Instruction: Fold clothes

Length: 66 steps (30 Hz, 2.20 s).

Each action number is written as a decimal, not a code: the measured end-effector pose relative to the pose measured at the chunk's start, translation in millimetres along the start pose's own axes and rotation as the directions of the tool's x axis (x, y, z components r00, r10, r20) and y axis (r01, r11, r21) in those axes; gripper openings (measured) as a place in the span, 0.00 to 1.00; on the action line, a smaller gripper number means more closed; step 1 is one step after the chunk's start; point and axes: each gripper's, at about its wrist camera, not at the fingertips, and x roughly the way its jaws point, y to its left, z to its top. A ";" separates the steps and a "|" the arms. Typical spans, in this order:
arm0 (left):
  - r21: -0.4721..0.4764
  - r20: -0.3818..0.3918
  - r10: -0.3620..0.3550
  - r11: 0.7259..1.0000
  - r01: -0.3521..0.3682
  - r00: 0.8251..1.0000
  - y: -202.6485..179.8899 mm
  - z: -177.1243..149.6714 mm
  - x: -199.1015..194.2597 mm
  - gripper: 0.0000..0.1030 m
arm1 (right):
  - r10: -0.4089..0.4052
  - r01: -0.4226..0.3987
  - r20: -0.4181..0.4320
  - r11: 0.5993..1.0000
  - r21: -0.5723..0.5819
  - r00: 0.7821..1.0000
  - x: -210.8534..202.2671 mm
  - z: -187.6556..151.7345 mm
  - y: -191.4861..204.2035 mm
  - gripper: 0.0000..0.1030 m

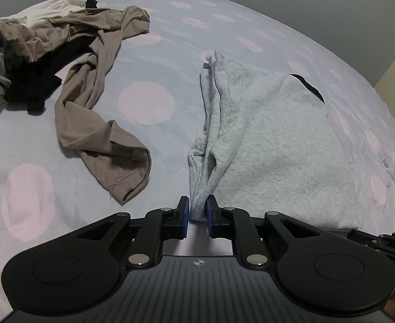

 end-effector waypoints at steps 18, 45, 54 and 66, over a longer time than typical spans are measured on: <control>-0.045 0.100 0.034 0.999 -0.029 0.994 10.6 -0.7 -35.7 0.49 | 0.068 -0.089 0.159 0.988 0.128 0.985 -32.1 4.1 -17.2 0.17; -0.120 0.088 -0.168 0.977 0.178 0.982 9.8 80.7 55.2 0.73 | 0.159 -0.241 0.257 0.912 0.332 0.953 27.8 70.4 -60.9 0.72; -0.085 -0.005 -0.235 0.969 0.234 0.972 16.3 115.4 101.1 0.69 | 0.242 -0.311 0.219 0.869 0.384 0.945 74.9 93.5 -80.7 0.72; -0.083 0.003 -0.309 0.948 0.308 0.951 15.8 137.7 127.1 0.28 | 0.364 -0.433 0.236 0.780 0.451 0.901 129.9 132.0 -109.1 0.44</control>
